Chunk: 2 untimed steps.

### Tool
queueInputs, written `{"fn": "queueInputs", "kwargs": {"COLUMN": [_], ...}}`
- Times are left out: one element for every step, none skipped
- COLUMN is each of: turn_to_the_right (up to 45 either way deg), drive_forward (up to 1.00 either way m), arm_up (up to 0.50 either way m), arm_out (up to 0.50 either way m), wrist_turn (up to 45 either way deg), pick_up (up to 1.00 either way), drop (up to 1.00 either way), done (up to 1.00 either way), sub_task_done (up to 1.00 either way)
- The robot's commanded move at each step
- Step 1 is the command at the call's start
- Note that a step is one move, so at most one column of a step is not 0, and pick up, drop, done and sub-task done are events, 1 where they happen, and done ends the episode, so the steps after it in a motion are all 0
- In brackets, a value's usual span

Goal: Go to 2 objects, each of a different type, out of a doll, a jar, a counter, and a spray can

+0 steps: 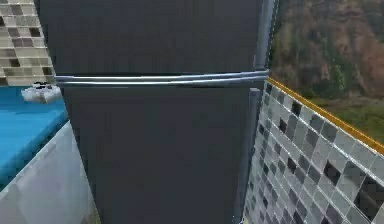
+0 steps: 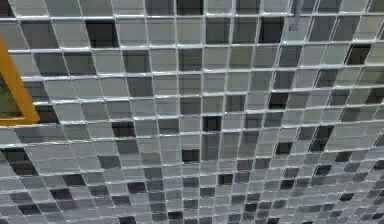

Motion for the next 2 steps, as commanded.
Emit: {"fn": "queueInputs", "kwargs": {"turn_to_the_right": [-45.0,0.0], "drive_forward": [0.00,0.00], "arm_up": [0.00,0.00], "arm_out": [0.00,0.00], "wrist_turn": [0.0,0.0], "pick_up": [0.00,0.00], "drop": [0.00,0.00], "done": [0.00,1.00], "sub_task_done": [0.00,0.00]}}
